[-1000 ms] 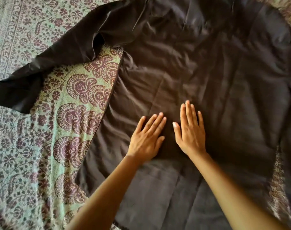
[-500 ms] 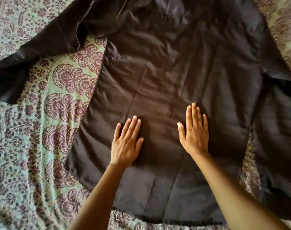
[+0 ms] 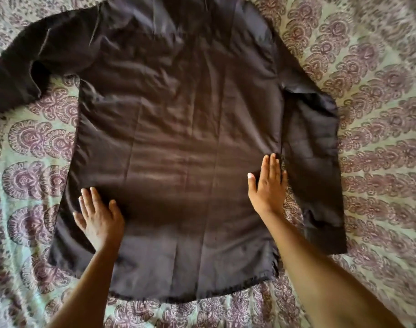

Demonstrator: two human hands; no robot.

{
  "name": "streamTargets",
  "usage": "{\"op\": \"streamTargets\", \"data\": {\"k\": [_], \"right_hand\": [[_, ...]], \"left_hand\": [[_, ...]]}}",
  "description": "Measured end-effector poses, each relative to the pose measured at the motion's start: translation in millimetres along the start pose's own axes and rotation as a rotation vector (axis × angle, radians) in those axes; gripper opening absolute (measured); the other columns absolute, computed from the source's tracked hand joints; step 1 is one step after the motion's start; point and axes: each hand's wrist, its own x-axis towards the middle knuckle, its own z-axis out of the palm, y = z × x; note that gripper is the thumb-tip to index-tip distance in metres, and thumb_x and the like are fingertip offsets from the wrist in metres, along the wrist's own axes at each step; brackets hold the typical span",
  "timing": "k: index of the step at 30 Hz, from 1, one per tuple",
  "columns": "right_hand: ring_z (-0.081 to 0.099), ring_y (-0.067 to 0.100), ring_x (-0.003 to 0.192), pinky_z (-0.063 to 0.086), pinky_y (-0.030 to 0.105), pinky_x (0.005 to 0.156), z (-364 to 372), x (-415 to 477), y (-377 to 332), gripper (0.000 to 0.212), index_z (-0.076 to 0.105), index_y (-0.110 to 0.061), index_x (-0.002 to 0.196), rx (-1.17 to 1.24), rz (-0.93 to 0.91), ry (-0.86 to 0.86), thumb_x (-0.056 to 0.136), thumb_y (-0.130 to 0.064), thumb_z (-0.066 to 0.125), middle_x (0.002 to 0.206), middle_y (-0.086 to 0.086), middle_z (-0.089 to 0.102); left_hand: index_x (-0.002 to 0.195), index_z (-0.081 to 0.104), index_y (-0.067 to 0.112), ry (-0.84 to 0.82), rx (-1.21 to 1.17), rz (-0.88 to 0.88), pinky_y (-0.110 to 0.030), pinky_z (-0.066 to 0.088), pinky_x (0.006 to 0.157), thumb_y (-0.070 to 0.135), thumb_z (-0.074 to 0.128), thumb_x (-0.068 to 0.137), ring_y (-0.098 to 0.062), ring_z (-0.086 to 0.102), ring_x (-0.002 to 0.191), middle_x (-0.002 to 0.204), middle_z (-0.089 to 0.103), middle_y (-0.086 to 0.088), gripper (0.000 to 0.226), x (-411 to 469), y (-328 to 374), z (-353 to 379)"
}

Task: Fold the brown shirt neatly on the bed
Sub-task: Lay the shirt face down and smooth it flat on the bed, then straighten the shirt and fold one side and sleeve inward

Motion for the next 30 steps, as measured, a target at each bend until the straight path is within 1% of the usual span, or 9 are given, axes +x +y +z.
{"op": "streamTargets", "data": {"k": [4, 7, 11, 14, 17, 20, 23, 27, 30], "right_hand": [[0.051, 0.033, 0.121, 0.037, 0.048, 0.102, -31.8, 8.5, 11.1, 0.060, 0.054, -0.005, 0.125, 0.094, 0.012, 0.049, 0.084, -0.039, 0.029, 0.132, 0.018, 0.053], [0.055, 0.033, 0.115, 0.043, 0.047, 0.096, -52.6, 14.6, 38.4, 0.051, 0.056, -0.006, 0.122, 0.127, 0.072, 0.132, 0.083, -0.034, 0.040, 0.127, 0.016, 0.057], [0.050, 0.035, 0.118, 0.040, 0.046, 0.096, -67.3, 17.2, 87.7, 0.048, 0.049, -0.007, 0.129, 0.157, 0.159, 0.126, 0.085, -0.026, 0.053, 0.131, 0.016, 0.052], [0.046, 0.033, 0.119, 0.036, 0.044, 0.096, -72.3, 15.0, 126.8, 0.049, 0.044, -0.009, 0.131, 0.126, 0.213, 0.054, 0.087, -0.027, 0.054, 0.132, 0.014, 0.049], [0.042, 0.032, 0.121, 0.034, 0.042, 0.096, -73.2, 8.8, 165.7, 0.053, 0.041, -0.010, 0.132, 0.100, 0.287, -0.038, 0.088, -0.036, 0.052, 0.133, 0.014, 0.046], [0.040, 0.034, 0.124, 0.039, 0.043, 0.098, -67.3, -5.0, 196.3, 0.069, 0.036, -0.009, 0.135, 0.156, 0.364, -0.207, 0.084, -0.052, 0.054, 0.137, 0.017, 0.041], [0.044, 0.031, 0.121, 0.042, 0.041, 0.094, -59.1, -15.1, 218.1, 0.066, 0.046, -0.010, 0.125, 0.192, 0.281, -0.349, 0.079, -0.056, 0.060, 0.131, 0.013, 0.048], [0.056, 0.023, 0.091, 0.044, 0.029, 0.069, -66.5, -14.2, 230.0, 0.037, 0.059, -0.010, 0.096, 0.334, 0.138, -0.480, 0.079, -0.042, 0.067, 0.096, 0.005, 0.061], [0.053, 0.011, 0.059, 0.039, 0.014, 0.043, -83.8, 4.0, 244.0, 0.020, 0.057, -0.010, 0.099, 0.554, 0.134, -0.494, 0.083, -0.020, 0.064, 0.075, -0.003, 0.056]], "left_hand": [[0.137, 0.043, 0.011, 0.009, -0.051, 0.228, -0.048, 0.020, 0.111, 0.033, 0.041, 0.082, -0.035, 0.038, 0.131, 0.143, 0.042, -0.016, 0.059, -13.9, 65.6, -2.7], [0.128, 0.051, 0.012, -0.011, -0.088, 0.397, -0.048, 0.032, 0.103, 0.029, 0.043, 0.079, -0.037, 0.049, 0.116, 0.128, 0.055, -0.014, 0.052, -25.9, 128.7, 1.4], [0.109, 0.065, 0.014, -0.013, -0.104, 0.551, -0.046, 0.039, 0.095, 0.031, 0.038, 0.080, -0.037, 0.059, 0.095, 0.099, 0.067, -0.015, 0.043, -50.2, 206.5, 4.2], [0.103, 0.069, 0.015, -0.032, -0.138, 0.606, -0.041, 0.041, 0.088, 0.026, 0.042, 0.082, -0.034, 0.063, 0.087, 0.092, 0.071, -0.012, 0.035, -77.7, 254.7, 5.8], [0.107, 0.067, 0.020, -0.081, -0.147, 0.598, -0.037, 0.045, 0.075, 0.028, 0.041, 0.089, -0.034, 0.064, 0.088, 0.102, 0.070, -0.007, 0.032, -112.9, 290.6, 16.0], [0.105, 0.066, 0.025, -0.150, -0.105, 0.540, -0.036, 0.047, 0.068, 0.034, 0.040, 0.090, -0.032, 0.064, 0.088, 0.104, 0.069, -0.005, 0.030, -152.7, 312.3, 29.0], [0.106, 0.064, 0.027, -0.245, -0.060, 0.477, -0.036, 0.048, 0.069, 0.034, 0.042, 0.090, -0.032, 0.064, 0.088, 0.100, 0.070, -0.007, 0.028, -188.9, 329.2, 40.0], [0.107, 0.064, 0.031, -0.326, -0.046, 0.357, -0.035, 0.049, 0.072, 0.025, 0.047, 0.092, -0.030, 0.065, 0.088, 0.099, 0.071, -0.005, 0.024, -212.1, 347.4, 46.0], [0.105, 0.066, 0.030, -0.331, -0.074, 0.315, -0.035, 0.051, 0.073, 0.021, 0.049, 0.089, -0.029, 0.065, 0.086, 0.096, 0.071, -0.005, 0.025, -218.2, 360.9, 47.2]]}}
